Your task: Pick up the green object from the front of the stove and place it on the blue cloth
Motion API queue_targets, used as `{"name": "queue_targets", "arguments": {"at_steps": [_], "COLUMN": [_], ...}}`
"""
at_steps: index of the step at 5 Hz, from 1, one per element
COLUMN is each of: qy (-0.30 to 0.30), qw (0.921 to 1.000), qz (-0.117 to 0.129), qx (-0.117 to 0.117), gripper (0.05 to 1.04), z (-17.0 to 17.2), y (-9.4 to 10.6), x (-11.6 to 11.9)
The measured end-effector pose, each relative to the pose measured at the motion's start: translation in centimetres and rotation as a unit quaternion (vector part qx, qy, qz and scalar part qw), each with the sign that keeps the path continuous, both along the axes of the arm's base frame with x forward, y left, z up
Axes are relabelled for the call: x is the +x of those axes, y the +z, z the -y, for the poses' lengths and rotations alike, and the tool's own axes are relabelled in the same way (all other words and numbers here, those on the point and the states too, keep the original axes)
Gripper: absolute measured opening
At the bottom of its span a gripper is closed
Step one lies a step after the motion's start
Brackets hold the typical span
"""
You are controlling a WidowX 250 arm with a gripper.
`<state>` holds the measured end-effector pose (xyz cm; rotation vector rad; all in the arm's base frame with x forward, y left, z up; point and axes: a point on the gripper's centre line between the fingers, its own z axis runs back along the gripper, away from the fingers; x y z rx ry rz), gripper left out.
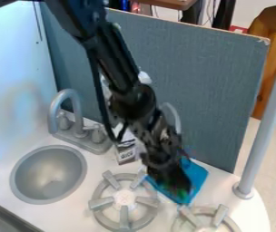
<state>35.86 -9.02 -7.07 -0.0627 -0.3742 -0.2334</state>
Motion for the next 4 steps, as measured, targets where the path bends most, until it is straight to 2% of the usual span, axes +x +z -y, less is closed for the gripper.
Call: {"name": "queue_targets", "arguments": {"at_steps": [2, 3, 4], "qy": [0.036, 0.051, 0.06], "qw": [0.9993, 0.9985, 0.9977], "qz": [0.002, -0.004, 0.005], "qx": [0.009, 0.019, 0.03], "gripper": [0.565, 0.565, 0.565], "z": [-1.8, -2.8, -3.1], "y": [-0.8, -2.4, -3.0], "x": [4.0, 5.3, 6.3]}}
